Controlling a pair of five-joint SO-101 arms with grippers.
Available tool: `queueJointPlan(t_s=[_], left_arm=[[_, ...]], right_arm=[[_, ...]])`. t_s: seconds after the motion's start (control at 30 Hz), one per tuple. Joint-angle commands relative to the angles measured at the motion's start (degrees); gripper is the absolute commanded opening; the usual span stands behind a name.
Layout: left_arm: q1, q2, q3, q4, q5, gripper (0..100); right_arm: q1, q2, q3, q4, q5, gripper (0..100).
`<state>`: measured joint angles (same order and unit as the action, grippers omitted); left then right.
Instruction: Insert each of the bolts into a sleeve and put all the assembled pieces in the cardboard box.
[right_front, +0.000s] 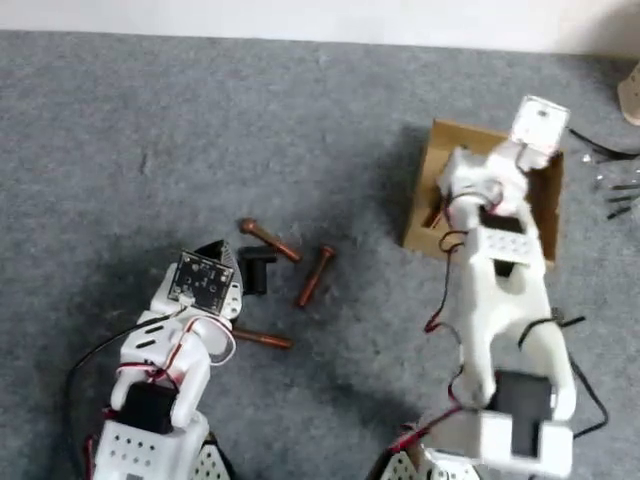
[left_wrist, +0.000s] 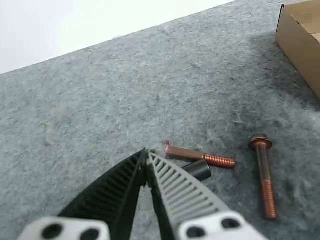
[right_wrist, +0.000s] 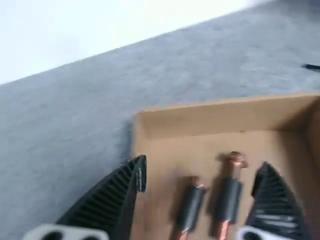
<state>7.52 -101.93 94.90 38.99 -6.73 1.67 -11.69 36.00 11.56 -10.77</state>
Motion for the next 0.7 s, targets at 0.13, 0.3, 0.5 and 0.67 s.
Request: queueJointPlan(t_s=[0.13, 0.3, 0.5, 0.67], left_arm=[[0.7, 0.0, -0.3, -1.3, -0.2, 1], [-0.2, 0.0, -0.7, -1.3, -0.2, 1], [-6.2, 0.0, -1.8, -1.1, 2.0, 1], [-9.3, 0.0, -1.8, -1.3, 6.1, 1]], right_arm=[[-11.0, -35.6, 15.5, 8.0, 1.1, 0.0], [-14.6, -55.5, 31.5, 8.0, 1.2, 1.3], [-19.3, -64.5, 47.3, 4.5, 11.3, 0.9], [-25.9, -64.6, 56.0, -2.0, 13.6, 0.9]])
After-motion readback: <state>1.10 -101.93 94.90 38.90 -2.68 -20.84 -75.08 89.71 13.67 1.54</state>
